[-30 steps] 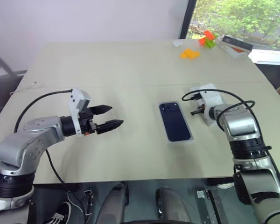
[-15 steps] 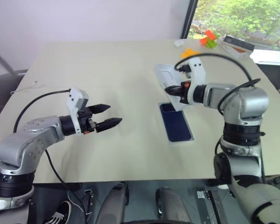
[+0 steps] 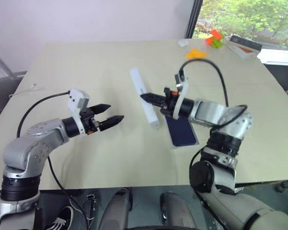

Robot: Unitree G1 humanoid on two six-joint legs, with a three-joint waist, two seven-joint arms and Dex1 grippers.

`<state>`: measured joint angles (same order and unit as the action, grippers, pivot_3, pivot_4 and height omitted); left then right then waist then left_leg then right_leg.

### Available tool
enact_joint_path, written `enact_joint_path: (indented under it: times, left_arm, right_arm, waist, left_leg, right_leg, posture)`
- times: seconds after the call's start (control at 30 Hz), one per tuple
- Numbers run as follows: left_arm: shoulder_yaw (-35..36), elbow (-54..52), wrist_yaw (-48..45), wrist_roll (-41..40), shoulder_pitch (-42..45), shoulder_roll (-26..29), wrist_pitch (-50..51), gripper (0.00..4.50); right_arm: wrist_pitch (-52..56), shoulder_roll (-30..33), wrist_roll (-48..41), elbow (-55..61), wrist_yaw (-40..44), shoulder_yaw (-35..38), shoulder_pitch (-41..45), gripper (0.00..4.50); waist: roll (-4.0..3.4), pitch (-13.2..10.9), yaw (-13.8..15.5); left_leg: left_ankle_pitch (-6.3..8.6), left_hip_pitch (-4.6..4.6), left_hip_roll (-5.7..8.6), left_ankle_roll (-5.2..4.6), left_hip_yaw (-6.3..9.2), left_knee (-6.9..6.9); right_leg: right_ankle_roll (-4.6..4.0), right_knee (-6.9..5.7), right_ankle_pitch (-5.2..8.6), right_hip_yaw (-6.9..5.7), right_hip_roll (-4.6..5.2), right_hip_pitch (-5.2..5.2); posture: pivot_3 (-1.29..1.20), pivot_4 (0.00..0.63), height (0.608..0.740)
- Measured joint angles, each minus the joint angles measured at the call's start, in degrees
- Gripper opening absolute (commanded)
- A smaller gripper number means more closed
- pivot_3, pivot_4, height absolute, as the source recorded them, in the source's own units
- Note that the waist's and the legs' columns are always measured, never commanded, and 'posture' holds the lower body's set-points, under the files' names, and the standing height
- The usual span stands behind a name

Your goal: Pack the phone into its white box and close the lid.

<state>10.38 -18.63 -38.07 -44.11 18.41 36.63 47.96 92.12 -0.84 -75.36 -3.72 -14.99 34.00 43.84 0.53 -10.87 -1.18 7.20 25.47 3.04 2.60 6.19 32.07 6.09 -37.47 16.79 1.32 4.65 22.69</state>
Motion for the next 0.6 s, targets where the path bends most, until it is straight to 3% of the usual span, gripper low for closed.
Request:
enact_joint_path:
  times: [0.1,0.23,0.33,0.57,0.6]
  left_arm:
    - [-0.53,-0.1,1.06,0.12,-0.08,-1.38,-0.02,4.5]
    - [-2.21,-0.87,1.78,0.5,-0.75,-3.48,-0.07,4.5]
    - [-4.69,-1.24,2.19,1.1,-1.31,-5.92,-0.09,3.75]
    - [-9.18,1.15,3.47,4.19,-1.08,-12.08,-2.49,0.09]
    - [-9.87,2.06,3.43,4.86,-0.93,-12.83,-3.2,0.04]
  right_arm:
    - [-1.42,2.54,-11.3,-0.42,-9.05,-3.83,-4.55,0.04]
    - [-11.36,10.34,-28.99,0.52,-20.22,-14.45,-8.94,0.04]
    - [-17.32,13.19,-34.48,2.18,-23.22,-18.64,-10.43,0.0]
    - [-24.33,14.38,-36.24,6.56,-23.97,-22.49,-14.8,0.0]
    - [-24.97,14.56,-36.24,7.05,-24.01,-22.96,-15.09,0.0]
  waist:
    - [-0.01,0.0,-0.15]
    - [-0.01,0.0,-1.02]
    - [0.0,0.0,-1.32]
    - [-0.01,0.01,-1.18]
    - [-0.01,0.02,-1.15]
  left_leg:
    - [-0.04,0.0,-0.01,-0.06,-0.02,0.05]
    - [-0.1,-0.08,-0.01,-0.15,-0.06,0.11]
    - [-0.13,-0.08,-0.01,-0.2,-0.07,0.14]
    - [-0.13,-0.08,-0.02,-0.2,-0.04,0.15]
    - [-0.13,-0.08,-0.02,-0.2,-0.05,0.15]
  right_leg:
    - [-0.11,-0.02,0.06,0.01,-0.02,-0.01]
    - [-0.19,0.02,0.1,0.01,0.0,-0.16]
    - [-0.19,0.06,0.1,0.02,0.0,-0.19]
    - [-0.19,0.07,0.1,0.01,-0.03,-0.19]
    - [-0.19,0.08,0.1,0.01,-0.02,-0.2]
  posture:
    - [0.0,0.15,0.74]
    - [0.0,0.15,0.74]
    - [0.0,0.15,0.74]
    - [0.0,0.15,0.74]
    - [0.0,0.15,0.74]
